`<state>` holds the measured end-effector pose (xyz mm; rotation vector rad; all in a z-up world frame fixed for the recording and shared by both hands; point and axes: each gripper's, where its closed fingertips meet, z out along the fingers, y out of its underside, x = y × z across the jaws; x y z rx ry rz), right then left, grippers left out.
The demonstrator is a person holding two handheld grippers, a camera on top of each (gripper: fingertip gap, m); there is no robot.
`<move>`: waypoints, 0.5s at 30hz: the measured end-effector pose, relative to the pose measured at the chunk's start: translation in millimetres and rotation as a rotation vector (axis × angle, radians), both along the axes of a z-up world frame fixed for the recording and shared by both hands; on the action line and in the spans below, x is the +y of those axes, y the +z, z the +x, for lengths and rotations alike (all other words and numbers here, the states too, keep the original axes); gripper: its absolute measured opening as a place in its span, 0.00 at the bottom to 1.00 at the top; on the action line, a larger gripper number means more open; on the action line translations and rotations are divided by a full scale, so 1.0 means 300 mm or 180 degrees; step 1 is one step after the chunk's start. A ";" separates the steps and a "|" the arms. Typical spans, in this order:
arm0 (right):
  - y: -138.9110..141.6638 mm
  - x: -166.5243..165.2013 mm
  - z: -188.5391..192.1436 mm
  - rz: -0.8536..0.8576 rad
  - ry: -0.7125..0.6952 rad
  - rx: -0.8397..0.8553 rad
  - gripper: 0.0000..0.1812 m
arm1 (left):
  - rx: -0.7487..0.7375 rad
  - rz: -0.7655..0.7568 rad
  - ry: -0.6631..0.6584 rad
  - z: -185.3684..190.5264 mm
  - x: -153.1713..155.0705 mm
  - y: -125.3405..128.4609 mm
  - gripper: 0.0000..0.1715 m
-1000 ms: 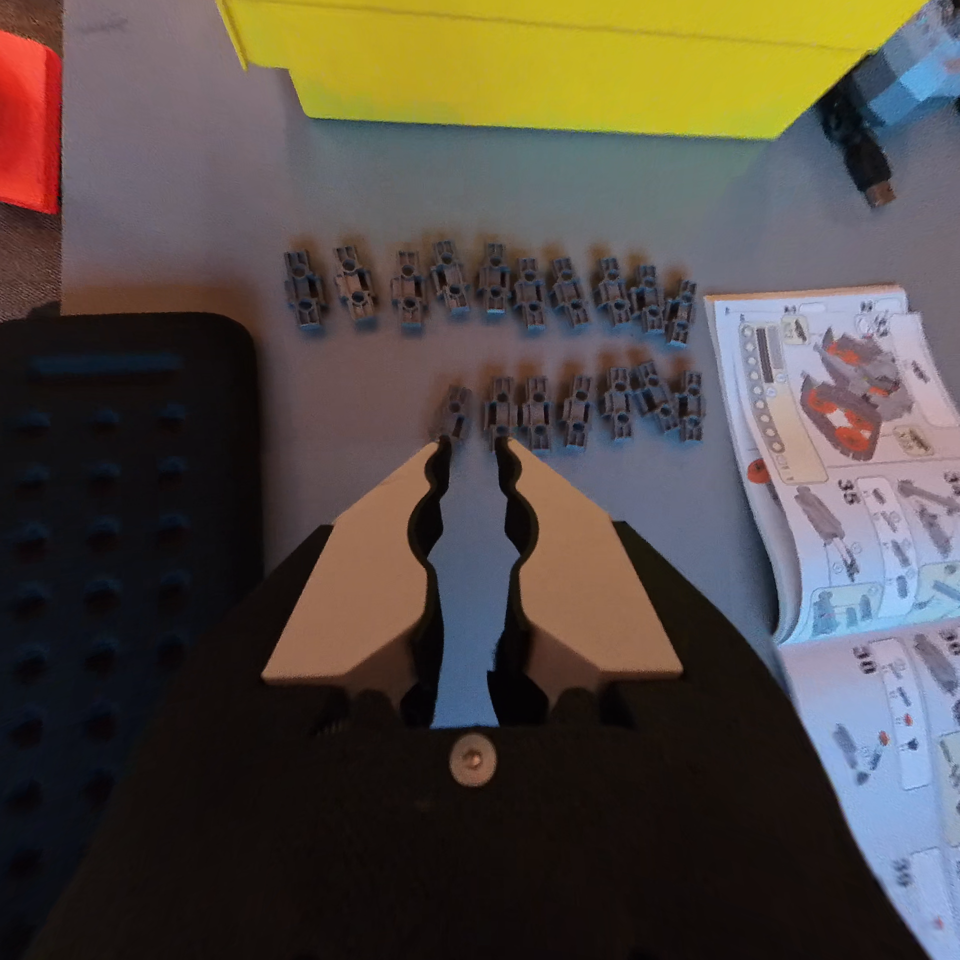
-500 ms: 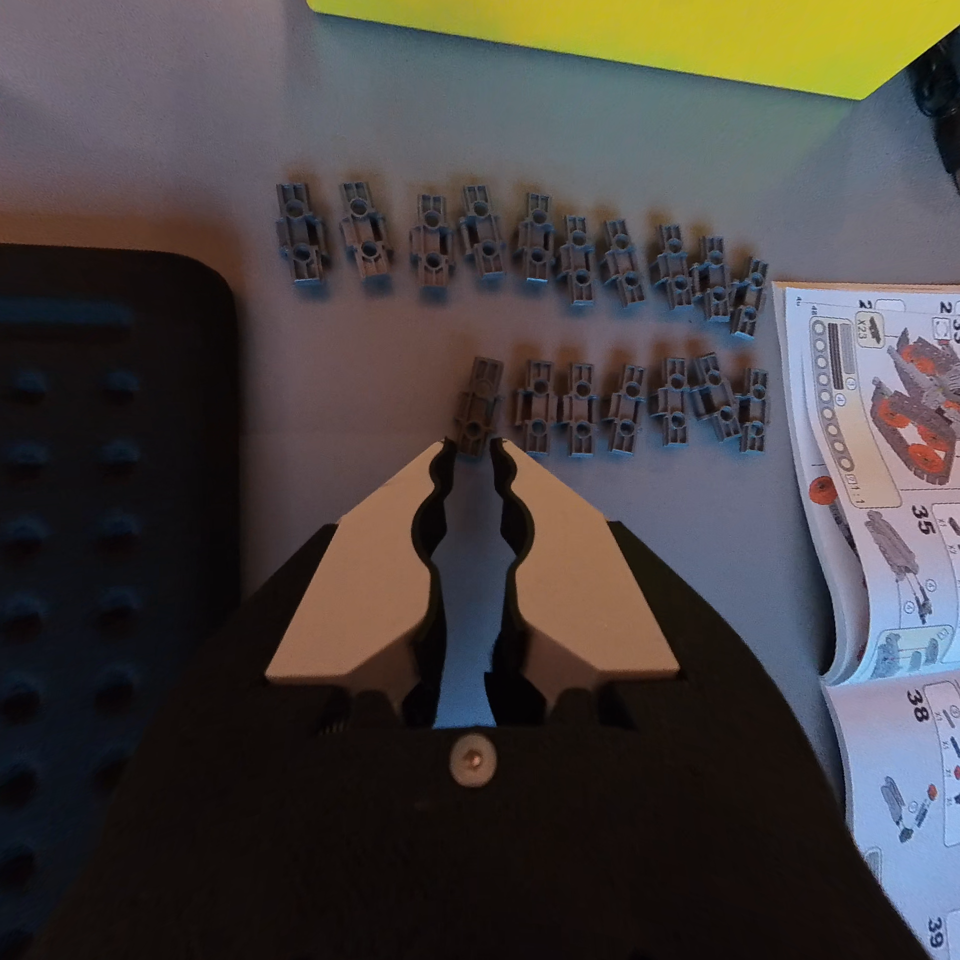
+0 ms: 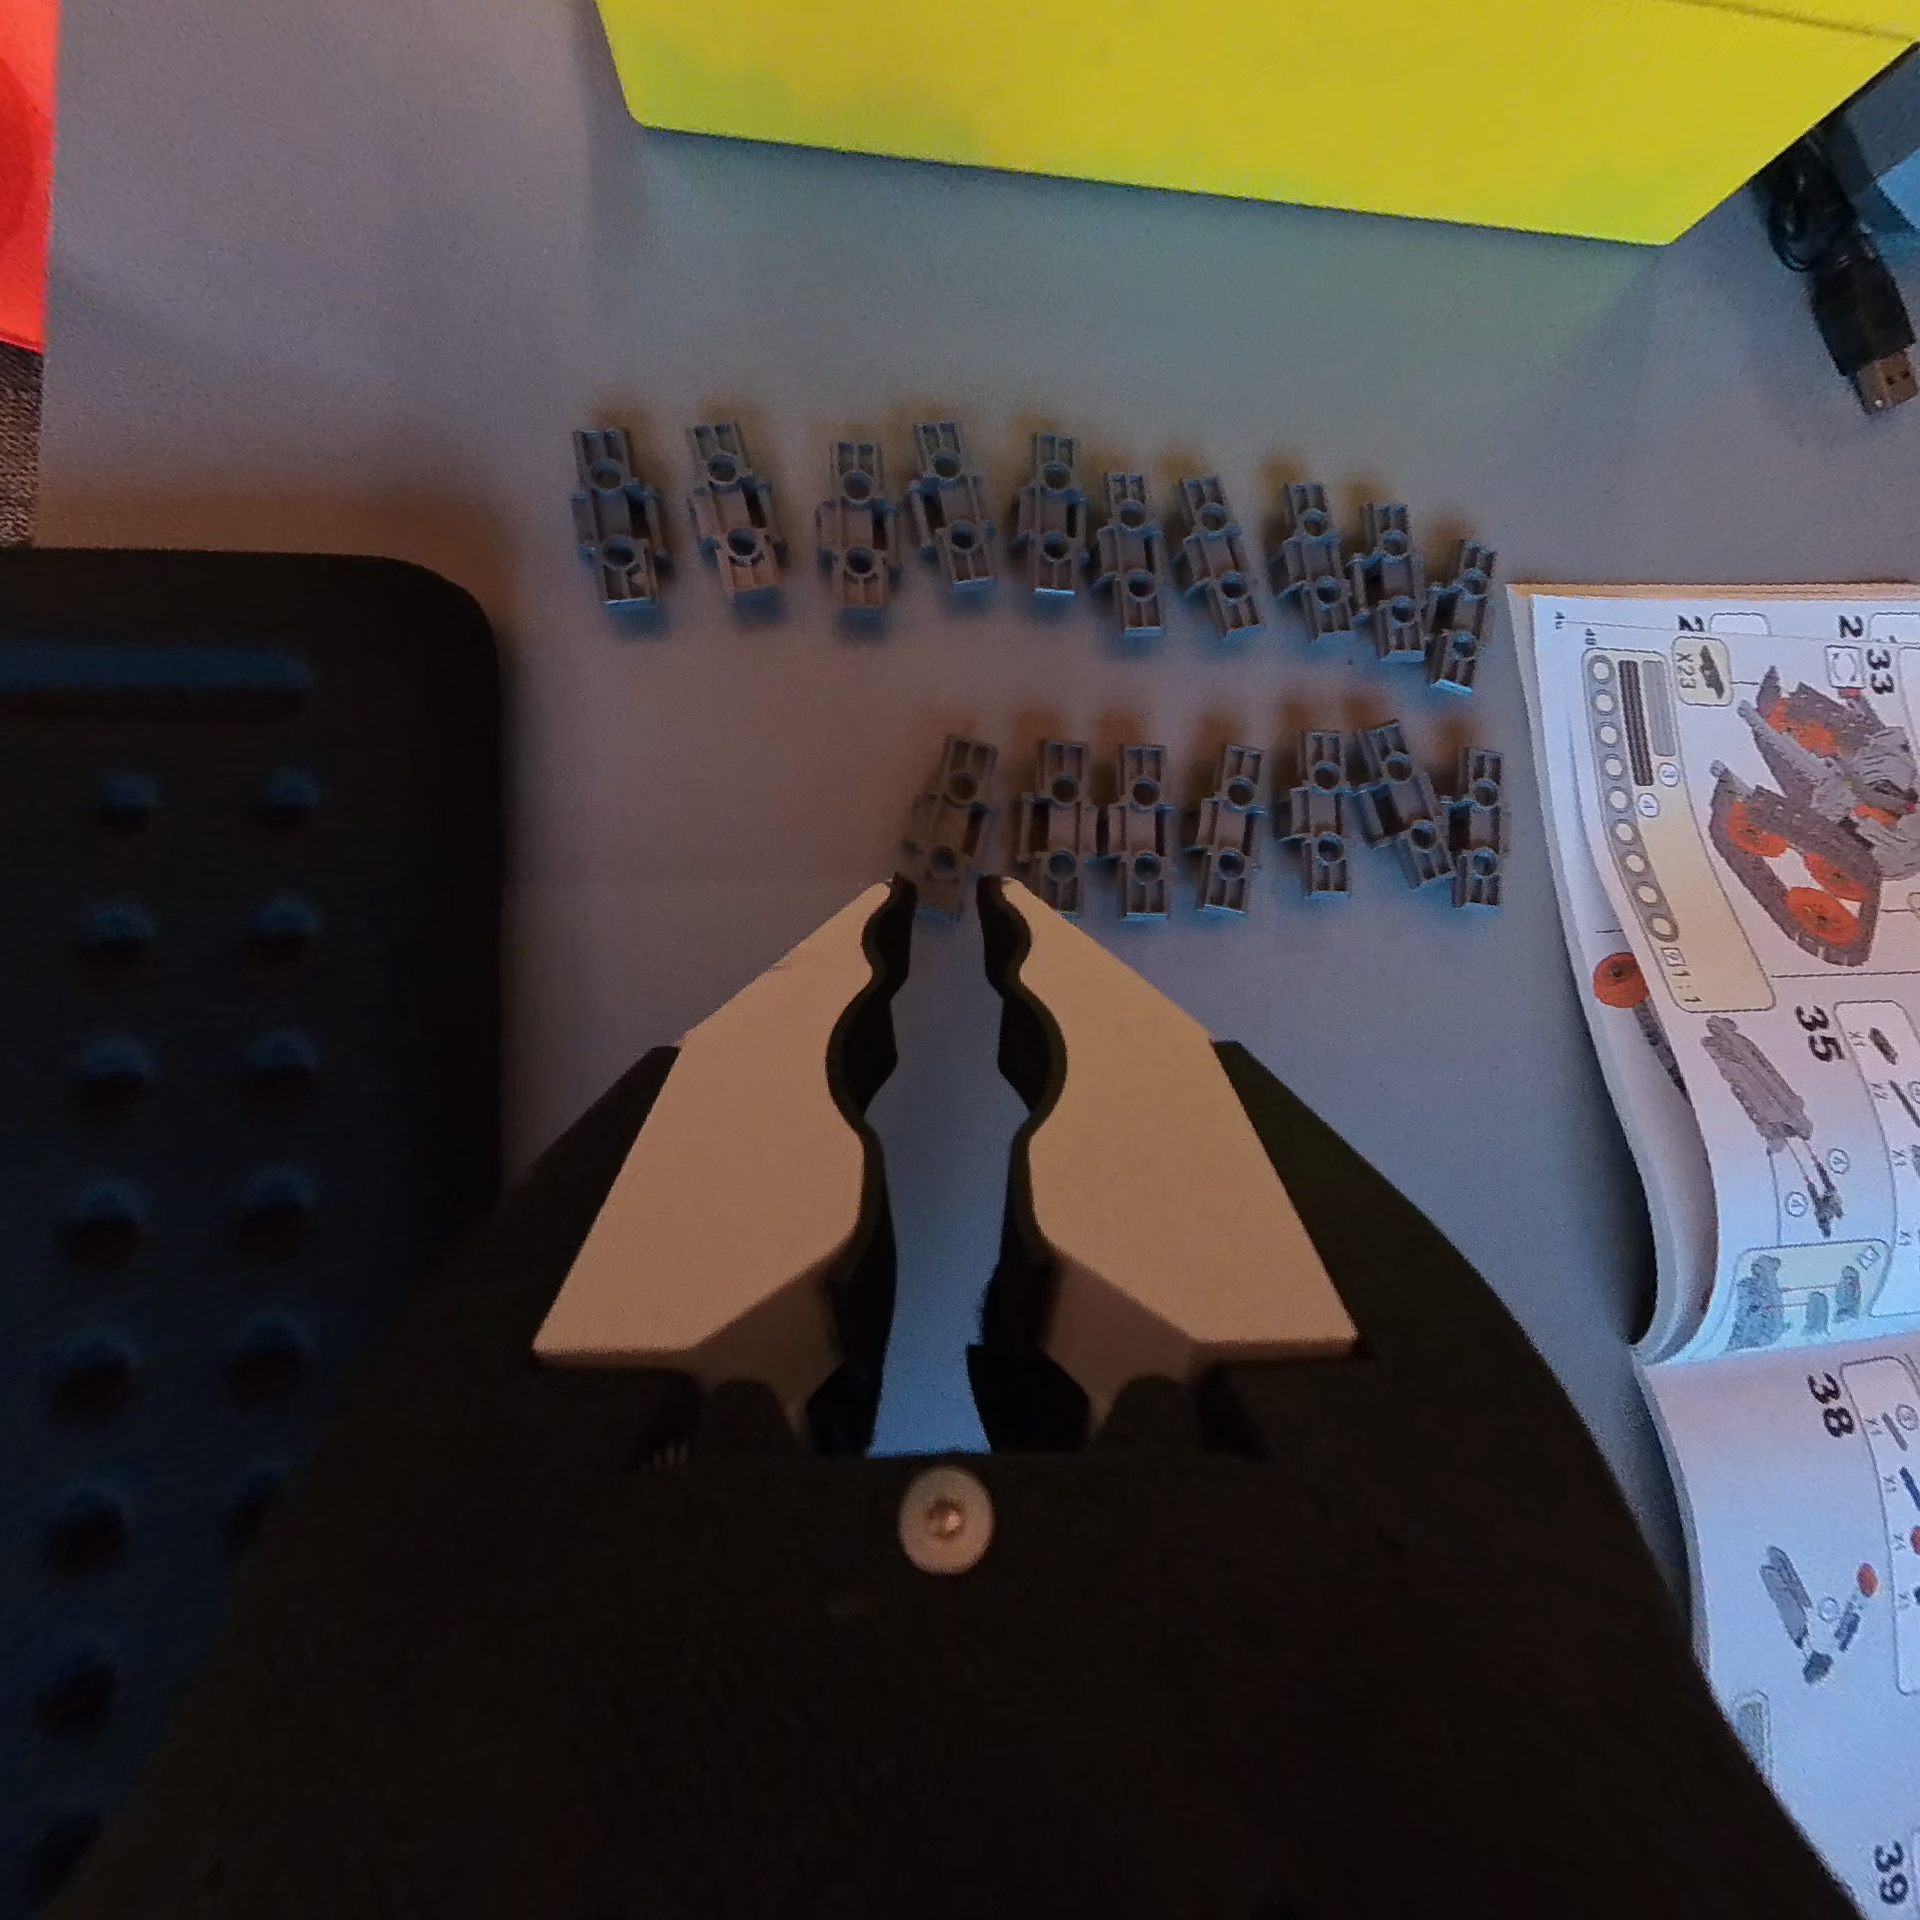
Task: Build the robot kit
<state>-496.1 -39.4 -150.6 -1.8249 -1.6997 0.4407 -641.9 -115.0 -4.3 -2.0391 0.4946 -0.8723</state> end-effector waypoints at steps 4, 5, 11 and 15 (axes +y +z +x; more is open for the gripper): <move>-0.011 0.009 0.005 0.0077 -0.0006 -0.0059 0.07 | -0.0003 0.0014 0.0007 -0.002 -0.003 0.004 0.13; -0.011 0.012 0.006 0.0087 -0.0014 -0.0064 0.07 | -0.0002 0.0009 0.0008 -0.003 -0.003 0.002 0.13; -0.001 0.025 0.015 0.0097 -0.0057 -0.0038 0.07 | -0.0027 -0.0020 0.0030 -0.010 -0.002 -0.007 0.13; 0.024 0.046 0.029 0.0152 -0.0126 0.0000 0.07 | -0.0007 0.0068 0.0094 -0.030 0.005 0.009 0.13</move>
